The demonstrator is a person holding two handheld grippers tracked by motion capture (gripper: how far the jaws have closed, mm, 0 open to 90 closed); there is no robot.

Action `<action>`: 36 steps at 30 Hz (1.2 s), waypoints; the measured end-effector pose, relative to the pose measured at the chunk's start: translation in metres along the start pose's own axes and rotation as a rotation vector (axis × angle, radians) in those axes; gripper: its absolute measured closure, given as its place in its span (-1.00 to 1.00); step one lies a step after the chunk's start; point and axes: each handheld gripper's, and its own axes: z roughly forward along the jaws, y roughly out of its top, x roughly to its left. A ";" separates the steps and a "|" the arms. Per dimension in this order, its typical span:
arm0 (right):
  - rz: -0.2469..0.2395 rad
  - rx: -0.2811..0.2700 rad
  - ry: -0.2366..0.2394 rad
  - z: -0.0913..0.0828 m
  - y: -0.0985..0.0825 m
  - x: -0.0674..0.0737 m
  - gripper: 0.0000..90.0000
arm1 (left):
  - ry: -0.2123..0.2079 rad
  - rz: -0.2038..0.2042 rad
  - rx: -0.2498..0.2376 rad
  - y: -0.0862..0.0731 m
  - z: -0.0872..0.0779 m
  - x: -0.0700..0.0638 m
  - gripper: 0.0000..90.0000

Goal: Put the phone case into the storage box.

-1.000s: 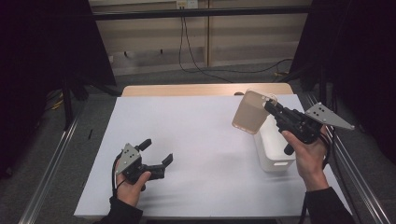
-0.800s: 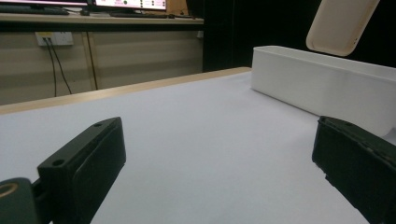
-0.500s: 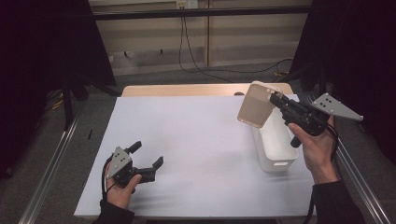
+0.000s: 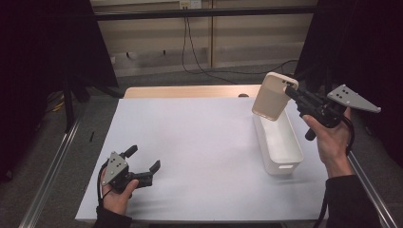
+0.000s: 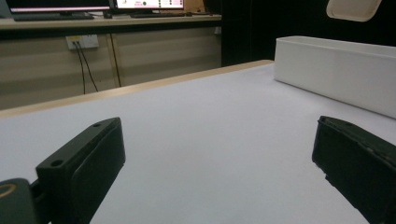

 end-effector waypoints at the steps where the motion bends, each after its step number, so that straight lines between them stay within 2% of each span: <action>1: -0.004 0.000 -0.004 0.001 -0.001 -0.002 0.81 | -0.007 0.004 0.007 -0.001 0.000 0.000 -0.95; 14: -0.043 0.023 -0.031 0.011 -0.012 -0.023 0.81 | -0.004 0.009 0.017 -0.002 0.005 -0.004 -0.93; 25: -0.033 0.040 -0.029 0.017 -0.016 -0.035 0.81 | 0.003 -0.007 0.019 -0.003 0.000 0.001 -0.93; 32: -0.023 0.064 -0.073 0.024 -0.021 -0.048 0.81 | -0.010 0.004 0.033 -0.004 0.000 0.000 -0.93; 36: -0.021 0.077 -0.067 0.030 -0.026 -0.054 0.81 | -0.008 0.002 0.042 -0.005 0.002 0.001 -0.93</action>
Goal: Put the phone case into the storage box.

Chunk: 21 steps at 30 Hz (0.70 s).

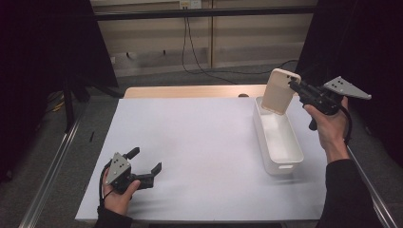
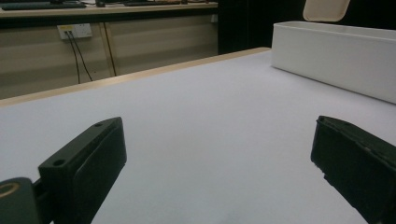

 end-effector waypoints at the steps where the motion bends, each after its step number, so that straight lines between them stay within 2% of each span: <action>1: 0.007 0.004 -0.001 0.003 -0.003 -0.003 0.81 | 0.004 -0.002 -0.001 0.000 0.000 0.000 -0.93; 6: 0.022 -0.004 0.009 0.007 -0.008 -0.008 0.81 | 0.007 0.000 -0.002 0.000 -0.001 0.000 -0.93; 10: 0.013 0.006 0.008 0.012 -0.012 -0.011 0.81 | 0.009 -0.009 0.000 0.000 -0.001 0.003 -0.93; 12: 0.020 0.007 0.005 0.014 -0.014 -0.012 0.81 | 0.011 -0.007 0.000 0.000 -0.002 0.004 -0.93; 18: -0.002 0.026 0.011 0.021 -0.023 -0.016 0.81 | 0.013 0.001 0.003 0.000 -0.003 0.005 -0.93; 21: 0.007 0.033 0.009 0.024 -0.030 -0.021 0.81 | 0.013 0.002 0.003 0.000 -0.003 0.005 -0.93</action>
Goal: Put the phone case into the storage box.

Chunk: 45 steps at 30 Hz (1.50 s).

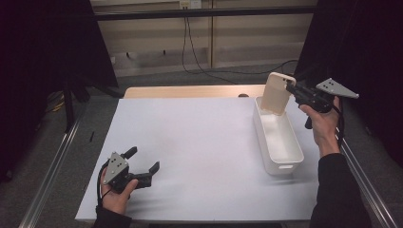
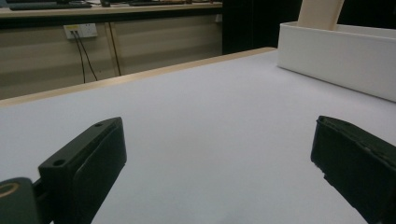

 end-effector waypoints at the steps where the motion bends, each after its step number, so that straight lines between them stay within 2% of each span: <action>1: -0.003 0.002 0.002 0.001 -0.001 0.000 0.81 | 0.000 0.001 0.001 0.000 0.000 0.000 -0.93; 9: -0.009 0.005 -0.003 0.007 -0.006 -0.003 0.81 | 0.012 0.000 0.003 0.000 0.000 0.002 -0.93; 11: 0.003 -0.003 -0.008 0.009 -0.009 -0.005 0.81 | 0.011 -0.004 0.001 0.000 0.000 0.002 -0.93; 15: 0.014 0.014 -0.009 0.015 -0.015 -0.006 0.81 | 0.014 0.000 0.006 -0.001 -0.001 0.004 -0.93; 26: 0.006 0.030 -0.002 0.026 -0.025 -0.006 0.81 | 0.011 0.009 0.010 -0.001 -0.001 0.003 -0.93; 29: 0.010 0.038 -0.007 0.028 -0.027 -0.006 0.81 | 0.013 0.001 0.009 -0.001 -0.002 0.004 -0.93; 36: 0.015 0.053 -0.022 0.032 -0.033 -0.008 0.81 | 0.012 0.011 0.012 -0.001 -0.002 0.004 -0.93; 45: 0.002 0.073 -0.028 0.037 -0.039 -0.008 0.81 | 0.016 0.008 0.000 -0.001 -0.003 0.004 -0.93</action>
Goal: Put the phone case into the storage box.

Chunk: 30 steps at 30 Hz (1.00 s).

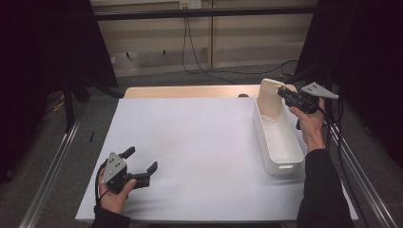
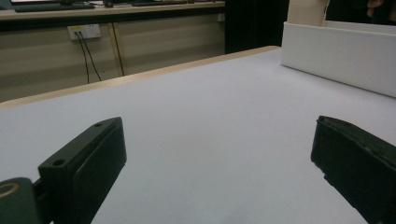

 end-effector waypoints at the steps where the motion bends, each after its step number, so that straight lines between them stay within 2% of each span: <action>1: -0.003 0.000 0.000 0.001 -0.001 -0.001 0.81 | 0.000 -0.002 0.001 0.000 0.000 0.000 -0.93; 10: -0.015 0.028 -0.002 0.005 -0.005 -0.002 0.81 | -0.003 0.009 0.006 0.000 0.000 0.000 -0.93; 15: -0.013 0.018 -0.002 0.007 -0.008 -0.003 0.81 | -0.002 0.010 0.005 0.000 0.001 0.000 -0.93; 18: -0.011 0.020 -0.011 0.007 -0.008 -0.003 0.81 | 0.003 0.017 0.004 0.000 0.001 -0.001 -0.93; 20: -0.027 0.033 -0.024 0.008 -0.007 -0.004 0.80 | 0.000 0.014 0.002 0.000 0.001 -0.002 -0.93; 30: -0.018 0.037 -0.053 0.012 -0.008 -0.003 0.77 | -0.004 0.018 0.009 -0.001 0.002 -0.003 -0.93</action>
